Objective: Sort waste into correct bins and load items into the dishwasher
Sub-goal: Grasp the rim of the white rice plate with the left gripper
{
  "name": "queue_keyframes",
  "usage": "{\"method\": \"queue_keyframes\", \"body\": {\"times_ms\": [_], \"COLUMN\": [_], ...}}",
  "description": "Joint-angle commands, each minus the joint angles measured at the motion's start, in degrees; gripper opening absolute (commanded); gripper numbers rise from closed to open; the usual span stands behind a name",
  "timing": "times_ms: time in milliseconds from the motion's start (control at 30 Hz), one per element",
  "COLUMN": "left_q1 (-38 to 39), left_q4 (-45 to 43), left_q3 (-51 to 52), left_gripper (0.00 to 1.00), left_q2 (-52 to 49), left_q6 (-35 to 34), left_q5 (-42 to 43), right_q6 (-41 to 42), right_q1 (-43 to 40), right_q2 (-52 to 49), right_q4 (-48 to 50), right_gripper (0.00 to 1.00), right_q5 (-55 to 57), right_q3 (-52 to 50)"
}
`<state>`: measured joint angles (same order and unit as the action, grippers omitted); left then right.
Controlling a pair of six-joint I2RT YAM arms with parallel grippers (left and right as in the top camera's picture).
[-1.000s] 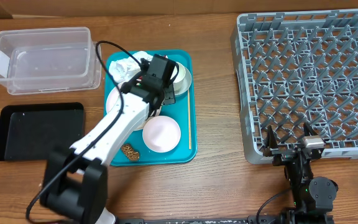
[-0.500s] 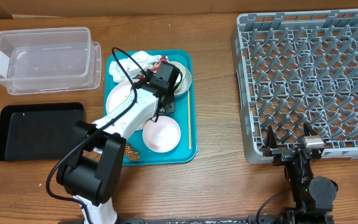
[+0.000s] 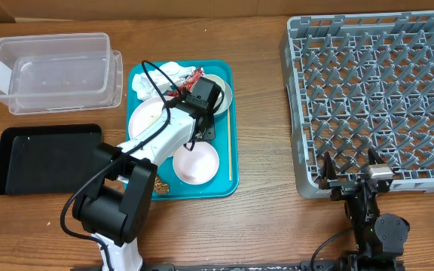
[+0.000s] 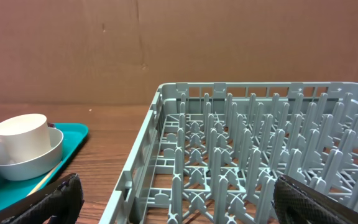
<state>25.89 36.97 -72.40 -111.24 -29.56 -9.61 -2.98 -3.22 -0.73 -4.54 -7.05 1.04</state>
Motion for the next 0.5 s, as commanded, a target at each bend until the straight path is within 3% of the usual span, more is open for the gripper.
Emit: {"method": "queue_keyframes", "body": {"times_ms": [0, 67, 233, 467], "left_q1": [0.3, 0.4, 0.4, 0.4], "left_q4": [0.5, 0.8, 1.1, 1.2], "left_q3": [-0.7, -0.7, -0.7, -0.9], "left_gripper": [0.32, 0.25, 0.20, 0.04], "left_q2": [-0.7, -0.7, -0.7, -0.7], "left_q6": [0.9, 0.9, 0.9, 0.9], "left_q5": [0.0, 0.0, 0.0, 0.0], "right_q6": [0.2, 0.2, 0.2, 0.2], "right_q1": [0.3, 0.3, 0.3, 0.3], "right_q2": [0.5, 0.5, 0.5, 0.5], "right_q4": [0.3, 0.3, 0.3, 0.3], "right_gripper": [1.00, 1.00, 1.00, 1.00], "right_q5": [0.1, 0.1, 0.1, 0.1], "right_q3": [-0.6, -0.6, -0.6, -0.6]}}
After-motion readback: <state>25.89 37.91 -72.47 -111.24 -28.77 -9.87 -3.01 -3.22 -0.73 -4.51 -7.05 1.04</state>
